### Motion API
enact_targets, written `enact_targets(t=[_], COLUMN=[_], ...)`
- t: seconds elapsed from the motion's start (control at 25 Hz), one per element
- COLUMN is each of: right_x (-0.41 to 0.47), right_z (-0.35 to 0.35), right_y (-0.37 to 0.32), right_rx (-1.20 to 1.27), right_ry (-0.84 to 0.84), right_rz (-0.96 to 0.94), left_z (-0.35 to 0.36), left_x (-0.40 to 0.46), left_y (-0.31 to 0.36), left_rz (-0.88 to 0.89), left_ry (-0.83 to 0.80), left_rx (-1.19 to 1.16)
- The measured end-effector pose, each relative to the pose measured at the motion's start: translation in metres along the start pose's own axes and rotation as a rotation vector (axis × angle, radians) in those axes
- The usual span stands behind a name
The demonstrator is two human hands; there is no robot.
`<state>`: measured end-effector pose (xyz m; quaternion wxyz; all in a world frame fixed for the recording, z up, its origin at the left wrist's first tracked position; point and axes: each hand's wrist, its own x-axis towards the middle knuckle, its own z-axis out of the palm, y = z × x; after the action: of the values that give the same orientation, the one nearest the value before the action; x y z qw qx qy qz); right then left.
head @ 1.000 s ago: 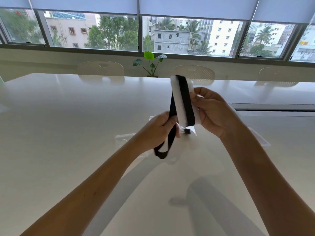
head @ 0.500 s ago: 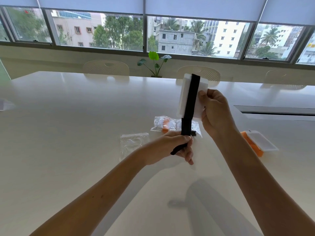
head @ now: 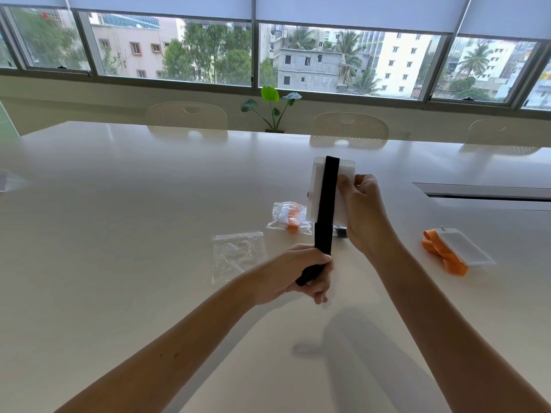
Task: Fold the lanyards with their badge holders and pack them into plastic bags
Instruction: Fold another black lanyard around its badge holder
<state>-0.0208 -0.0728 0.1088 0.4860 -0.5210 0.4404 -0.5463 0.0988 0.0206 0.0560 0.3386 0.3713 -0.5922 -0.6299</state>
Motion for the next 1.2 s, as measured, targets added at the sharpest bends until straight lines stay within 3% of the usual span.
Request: enact_targets(t=[0.12,0.32,0.48,0.64,0.76,0.84,1.0,1.2], right_x=[0.004,0.013,0.014,0.014,0.016,0.015,0.012,0.004], right_z=[-0.004,-0.014,-0.013,-0.015,-0.018,-0.018,-0.010,0.001], right_y=[0.007,0.017,0.026,0.033,0.039,0.043,0.050,0.054], right_rx=[-0.046,-0.034,0.018,0.048,0.048,0.054,0.092,0.162], right_ry=[0.062,0.164,0.209,0.234,0.241,0.236,0.226,0.214], right_rz=[-0.042,0.021,0.099,0.090,0.096,0.132,0.172,0.146], left_z=[-0.006,-0.020,-0.021,-0.022,-0.027,-0.030,-0.027,-0.020], left_x=[-0.005,-0.015,-0.017,-0.020,-0.022,-0.025,-0.024,-0.021], left_y=[-0.010,-0.019,-0.024,-0.027,-0.025,-0.019,-0.015,-0.019], left_rz=[-0.036,0.120,0.080,0.073,0.263,0.371,0.455,0.427], left_ry=[0.036,0.223,0.223,0.212,0.324,0.373,0.598,0.884], left_rx=[-0.068,-0.093,-0.141,0.109,0.365,0.412,0.314,0.141])
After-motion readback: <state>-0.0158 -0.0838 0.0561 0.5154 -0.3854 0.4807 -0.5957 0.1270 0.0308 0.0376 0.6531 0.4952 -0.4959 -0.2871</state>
